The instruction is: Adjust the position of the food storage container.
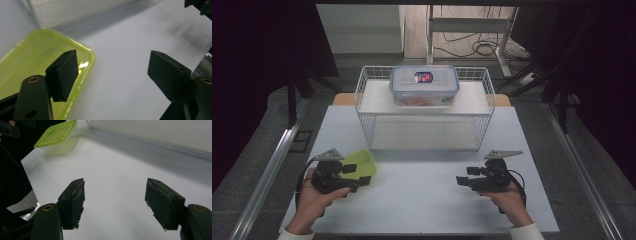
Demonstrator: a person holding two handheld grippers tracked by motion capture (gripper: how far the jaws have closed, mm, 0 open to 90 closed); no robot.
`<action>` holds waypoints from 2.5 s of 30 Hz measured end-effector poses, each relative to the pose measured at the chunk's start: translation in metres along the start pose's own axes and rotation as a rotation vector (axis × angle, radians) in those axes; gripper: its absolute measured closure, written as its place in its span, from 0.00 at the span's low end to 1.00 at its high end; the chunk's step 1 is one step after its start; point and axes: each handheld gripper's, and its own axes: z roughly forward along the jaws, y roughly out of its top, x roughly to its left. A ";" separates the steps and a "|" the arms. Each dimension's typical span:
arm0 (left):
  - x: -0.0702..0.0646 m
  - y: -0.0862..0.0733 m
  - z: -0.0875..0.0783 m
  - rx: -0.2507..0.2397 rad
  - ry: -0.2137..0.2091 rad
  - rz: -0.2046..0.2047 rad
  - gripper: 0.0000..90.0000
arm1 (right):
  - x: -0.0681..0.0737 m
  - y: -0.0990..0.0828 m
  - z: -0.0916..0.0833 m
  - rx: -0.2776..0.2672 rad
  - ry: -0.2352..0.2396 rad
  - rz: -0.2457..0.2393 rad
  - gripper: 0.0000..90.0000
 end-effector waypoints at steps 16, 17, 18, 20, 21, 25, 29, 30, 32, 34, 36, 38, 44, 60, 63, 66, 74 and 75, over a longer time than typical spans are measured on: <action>0.045 -0.013 -0.028 -0.028 0.104 -0.100 0.40 | -0.005 0.006 -0.002 -0.026 -0.001 0.016 0.35; 0.051 -0.016 -0.030 -0.021 0.112 -0.106 0.44 | -0.004 0.006 -0.001 -0.025 -0.001 0.016 0.35; 0.055 -0.018 -0.031 -0.016 0.117 -0.114 0.49 | -0.004 0.007 0.000 -0.025 0.000 0.011 0.35; 0.064 -0.020 -0.032 -0.010 0.129 -0.130 0.63 | -0.002 0.008 0.001 -0.020 0.005 0.007 0.35; 0.069 -0.021 -0.033 -0.007 0.127 -0.135 0.73 | -0.001 0.007 0.002 -0.016 0.007 0.004 0.35; 0.084 -0.027 -0.036 0.017 0.147 -0.165 0.97 | 0.000 0.003 0.000 -0.015 0.030 0.001 0.35; 0.094 -0.035 -0.038 0.023 0.186 -0.199 1.00 | -0.001 0.000 0.000 -0.008 0.028 0.012 0.35; 0.094 -0.035 -0.038 0.023 0.186 -0.199 1.00 | -0.001 0.000 0.000 -0.008 0.028 0.012 0.35; 0.100 -0.041 -0.038 0.037 0.210 -0.223 1.00 | -0.001 0.001 0.000 -0.010 0.028 0.012 0.35; 0.104 -0.045 -0.036 0.052 0.216 -0.236 1.00 | -0.002 0.001 0.000 -0.013 0.026 0.012 0.35; 0.105 -0.047 -0.035 0.062 0.220 -0.243 0.99 | -0.003 0.001 -0.001 -0.014 0.023 0.012 0.35; 0.108 -0.055 -0.032 0.082 0.225 -0.263 0.99 | -0.005 0.001 -0.001 -0.018 0.022 0.013 0.35; 0.114 -0.063 -0.018 0.140 0.227 -0.283 0.99 | -0.006 0.001 0.000 -0.013 0.018 0.011 0.35; 0.114 -0.054 0.002 0.148 0.203 -0.281 1.00 | -0.005 -0.003 -0.007 -0.019 -0.008 0.007 0.35; 0.113 -0.048 0.009 0.149 0.189 -0.271 1.00 | -0.006 -0.003 -0.008 -0.017 -0.011 0.010 0.35; 0.111 -0.044 0.015 0.149 0.180 -0.264 1.00 | -0.005 -0.003 -0.009 -0.021 -0.011 0.006 0.35; 0.105 -0.036 0.030 0.156 0.162 -0.246 1.00 | -0.007 -0.003 -0.013 -0.027 -0.015 0.007 0.35; 0.105 -0.034 0.032 0.155 0.163 -0.244 1.00 | -0.007 -0.003 -0.013 -0.028 -0.015 0.007 0.35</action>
